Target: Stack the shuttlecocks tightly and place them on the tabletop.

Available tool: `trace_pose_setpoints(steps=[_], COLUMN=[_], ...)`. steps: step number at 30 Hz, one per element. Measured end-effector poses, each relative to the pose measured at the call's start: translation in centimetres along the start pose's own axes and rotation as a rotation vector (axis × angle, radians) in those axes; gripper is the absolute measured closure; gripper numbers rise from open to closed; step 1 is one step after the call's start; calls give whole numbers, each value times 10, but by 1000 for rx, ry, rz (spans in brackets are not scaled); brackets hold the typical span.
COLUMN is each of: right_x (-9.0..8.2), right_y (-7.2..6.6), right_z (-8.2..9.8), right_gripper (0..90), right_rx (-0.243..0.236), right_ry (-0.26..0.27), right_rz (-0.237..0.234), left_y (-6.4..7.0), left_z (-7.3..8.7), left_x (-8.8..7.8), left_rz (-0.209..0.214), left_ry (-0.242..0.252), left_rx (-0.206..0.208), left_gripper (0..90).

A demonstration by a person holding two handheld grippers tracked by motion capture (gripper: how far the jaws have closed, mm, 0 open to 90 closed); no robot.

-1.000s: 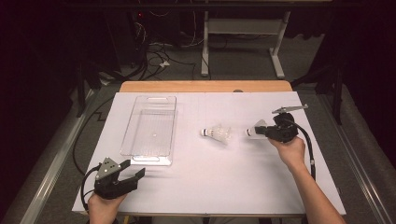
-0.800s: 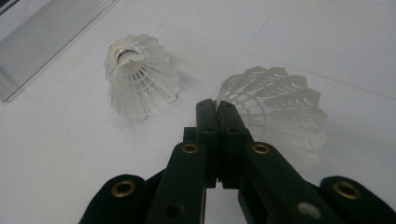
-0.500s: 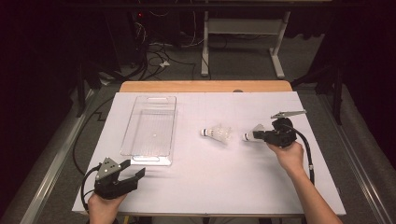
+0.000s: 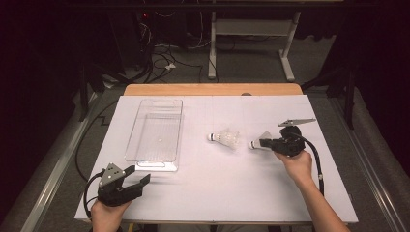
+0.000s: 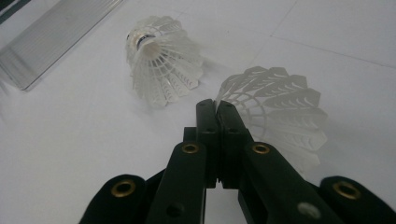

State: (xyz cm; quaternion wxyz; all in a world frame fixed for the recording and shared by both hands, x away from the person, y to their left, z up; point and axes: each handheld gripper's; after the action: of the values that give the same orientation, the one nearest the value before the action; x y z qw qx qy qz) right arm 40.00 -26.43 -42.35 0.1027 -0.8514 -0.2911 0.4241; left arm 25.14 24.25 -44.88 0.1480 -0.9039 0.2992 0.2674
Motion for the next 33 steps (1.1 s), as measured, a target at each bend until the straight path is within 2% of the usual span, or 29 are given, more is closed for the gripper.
trace_pose_setpoints(steps=[14,33], right_x=[6,15], right_y=[-7,-19], right_z=[4,-1], right_gripper=[898,899], right_rx=[7,2], right_ry=[4,12], right_rz=[-29,-53], left_y=[0,-1], left_z=[0,0], left_x=[0,1], left_rz=[1,4], left_ry=[-1,1], left_rx=[-2,-12], left_gripper=[345,345])
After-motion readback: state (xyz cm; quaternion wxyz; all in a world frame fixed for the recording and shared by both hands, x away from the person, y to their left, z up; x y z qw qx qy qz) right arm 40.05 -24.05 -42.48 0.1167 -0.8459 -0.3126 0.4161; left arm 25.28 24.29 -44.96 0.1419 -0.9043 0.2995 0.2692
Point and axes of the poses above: each handheld gripper's, and its own axes: x roughly forward along the jaws, z roughly out of its underside, y roughly to its right, and after that the axes turned 15 degrees about x, right-handed
